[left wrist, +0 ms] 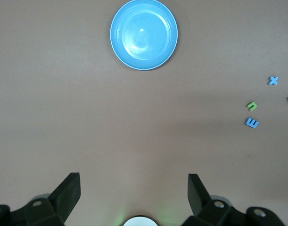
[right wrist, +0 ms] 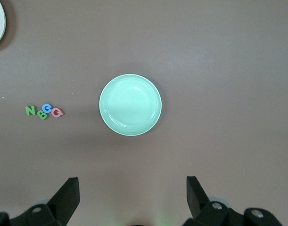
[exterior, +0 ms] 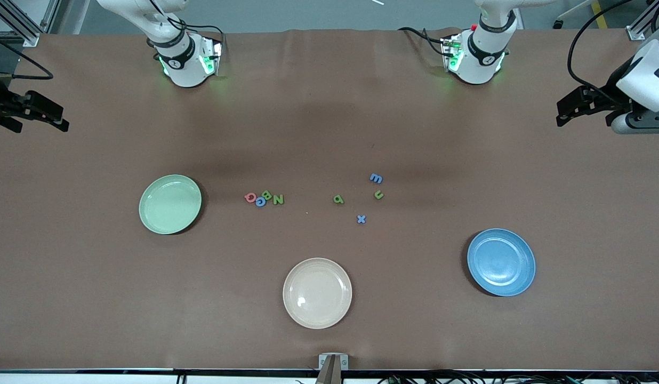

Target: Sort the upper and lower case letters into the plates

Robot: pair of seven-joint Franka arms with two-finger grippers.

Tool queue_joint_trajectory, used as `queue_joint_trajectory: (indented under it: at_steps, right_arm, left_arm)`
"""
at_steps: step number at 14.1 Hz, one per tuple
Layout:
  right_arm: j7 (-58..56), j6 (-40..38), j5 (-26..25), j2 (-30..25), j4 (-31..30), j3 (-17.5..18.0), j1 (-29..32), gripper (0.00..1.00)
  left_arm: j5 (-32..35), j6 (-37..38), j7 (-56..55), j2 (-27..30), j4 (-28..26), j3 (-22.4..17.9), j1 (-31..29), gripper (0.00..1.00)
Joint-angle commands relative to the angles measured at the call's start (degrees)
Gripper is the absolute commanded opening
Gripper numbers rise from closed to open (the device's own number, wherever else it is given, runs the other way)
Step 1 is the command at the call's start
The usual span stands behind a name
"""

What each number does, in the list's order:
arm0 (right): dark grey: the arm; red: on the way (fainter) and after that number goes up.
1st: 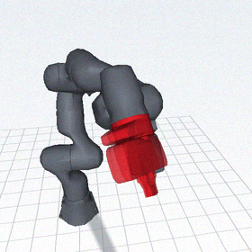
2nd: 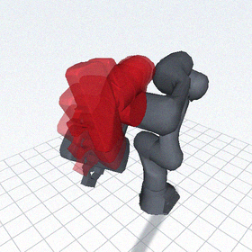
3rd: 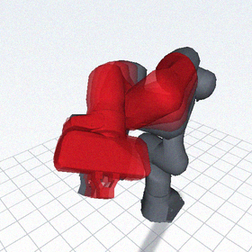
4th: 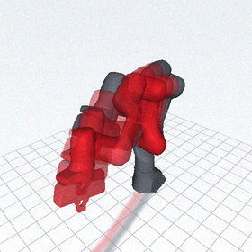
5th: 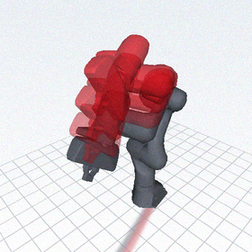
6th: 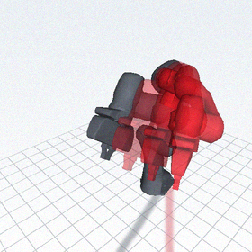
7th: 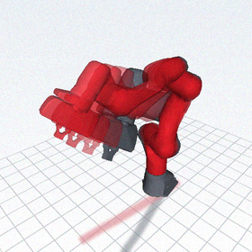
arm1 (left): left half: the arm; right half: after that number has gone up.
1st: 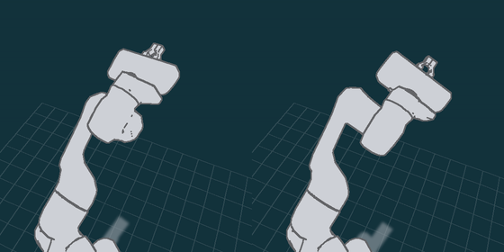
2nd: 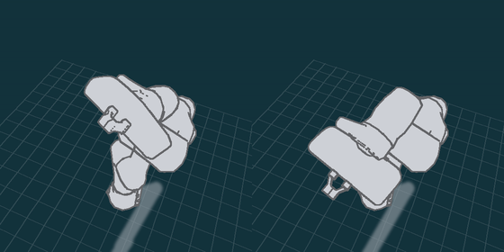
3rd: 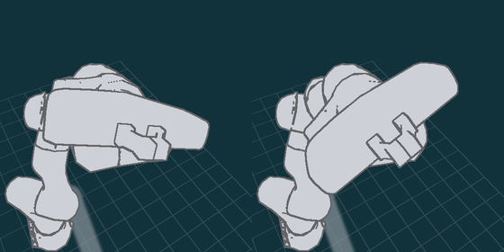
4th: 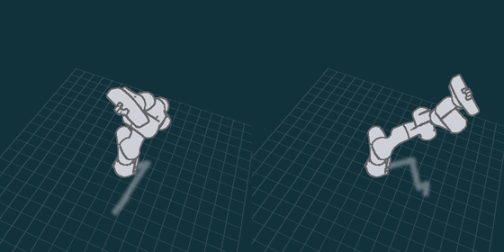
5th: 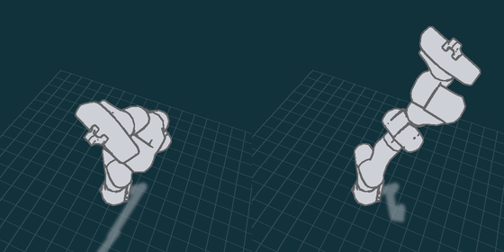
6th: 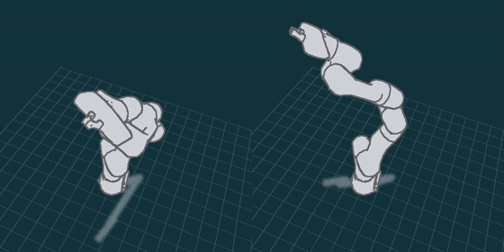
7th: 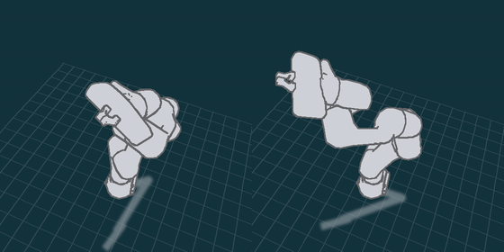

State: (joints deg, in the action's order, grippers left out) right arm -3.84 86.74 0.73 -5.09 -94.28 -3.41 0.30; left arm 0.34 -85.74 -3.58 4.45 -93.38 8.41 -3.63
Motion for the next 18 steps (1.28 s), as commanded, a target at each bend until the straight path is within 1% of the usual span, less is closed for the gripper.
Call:
queue_joint_trajectory:
  at_steps: [1,5,7,9,10,12,13,14,15,16,17,18]
  right_arm:
    - [0.0,0.3,1.7,-1.1,-1.1,0.1,1.2,1.0]
    - [-0.1,0.1,1.8,-1.0,-1.0,0.1,1.3,1.0]
    - [-0.3,0.0,1.7,-0.8,0.1,0.2,1.2,1.0]
    - [-0.2,0.0,1.3,0.3,1.3,0.2,1.2,1.0]
    - [-0.3,0.3,1.2,1.2,1.4,0.2,1.4,1.0]
    - [-0.8,0.6,0.9,3.8,1.6,0.2,2.0,1.0]
    - [-0.9,1.2,0.8,4.6,1.7,0.2,2.2,1.0]
    - [-0.9,2.7,0.9,6.0,1.7,0.2,2.7,1.0]
    - [-0.9,4.2,1.0,8.5,1.7,0.2,3.0,1.0]
    - [-0.9,4.5,1.1,11.8,1.8,0.2,3.0,1.0]
    - [-0.9,4.8,1.2,13.3,1.8,0.2,3.6,1.0]
    - [-1.0,5.4,1.8,14.1,2.1,0.2,4.4,1.0]
  left_arm:
    - [-0.8,0.7,0.9,-0.2,1.2,0.0,-0.3,1.0]
    - [-0.5,0.7,0.2,-1.4,2.3,0.0,-0.1,1.0]
    - [-0.7,0.7,0.2,-1.5,2.7,0.0,-0.1,1.0]
    - [-0.3,0.7,0.4,-1.9,2.9,0.0,-0.3,1.0]
    - [-0.1,0.7,0.4,-3.0,3.1,0.0,-0.2,1.0]
    - [0.0,0.7,0.5,-3.4,3.0,0.0,-0.2,1.0]
    - [0.1,0.7,0.6,-4.7,3.1,0.0,0.4,1.0]
    - [0.1,0.7,0.6,-6.3,4.3,0.2,0.6,1.0]
    - [-0.2,0.7,0.8,-6.7,4.5,0.5,0.9,1.0]
    - [-0.4,0.7,0.2,-8.4,4.4,1.3,1.6,1.0]
    - [-0.3,1.4,0.1,-10.1,4.5,1.9,2.4,1.0]
    - [-0.1,1.5,-0.1,-10.4,4.5,2.0,3.3,1.0]
